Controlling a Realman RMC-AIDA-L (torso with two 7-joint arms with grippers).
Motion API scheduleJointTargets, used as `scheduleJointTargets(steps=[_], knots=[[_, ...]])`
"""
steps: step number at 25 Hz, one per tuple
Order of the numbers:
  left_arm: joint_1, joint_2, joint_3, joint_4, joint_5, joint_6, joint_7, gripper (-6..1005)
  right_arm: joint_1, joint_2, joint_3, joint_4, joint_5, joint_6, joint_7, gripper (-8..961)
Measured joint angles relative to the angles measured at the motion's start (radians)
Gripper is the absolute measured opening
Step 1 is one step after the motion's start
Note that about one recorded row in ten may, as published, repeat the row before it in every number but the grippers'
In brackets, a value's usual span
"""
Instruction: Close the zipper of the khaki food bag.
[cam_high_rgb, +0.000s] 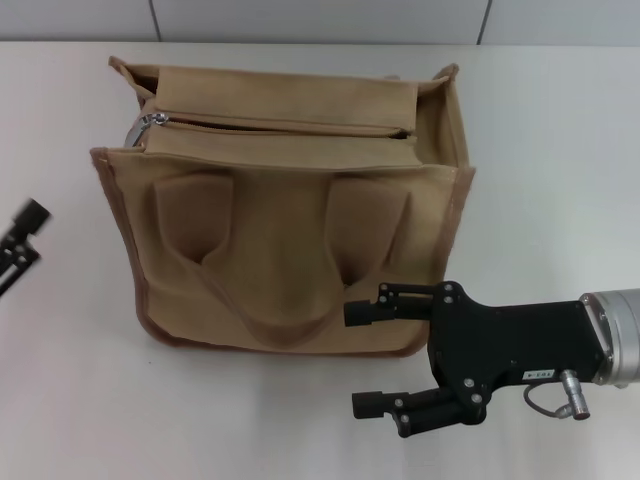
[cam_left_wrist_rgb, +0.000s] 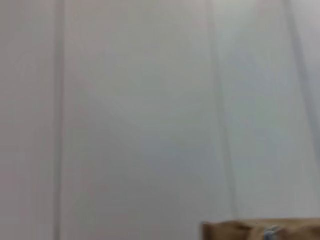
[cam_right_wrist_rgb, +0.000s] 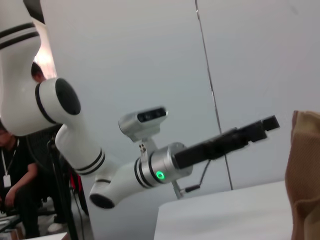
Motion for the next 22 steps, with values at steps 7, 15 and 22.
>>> scheduleJointTargets(steps=[7,15,22], knots=[[-0.067,-0.002,0.015,-0.037,0.038,-0.165,0.008,744,0.007,0.001,-0.005,0.05,0.033,0.001,-0.057,825],[-0.188,-0.006,0.006,-0.146,0.045,-0.243,0.016,740,0.001,0.001,-0.005,0.063,0.033,0.001,-0.057,826],[-0.184,-0.007,-0.068,-0.171,0.031,-0.18,0.016,738,-0.001,0.001,0.006,0.083,0.035,0.011,-0.073,826]])
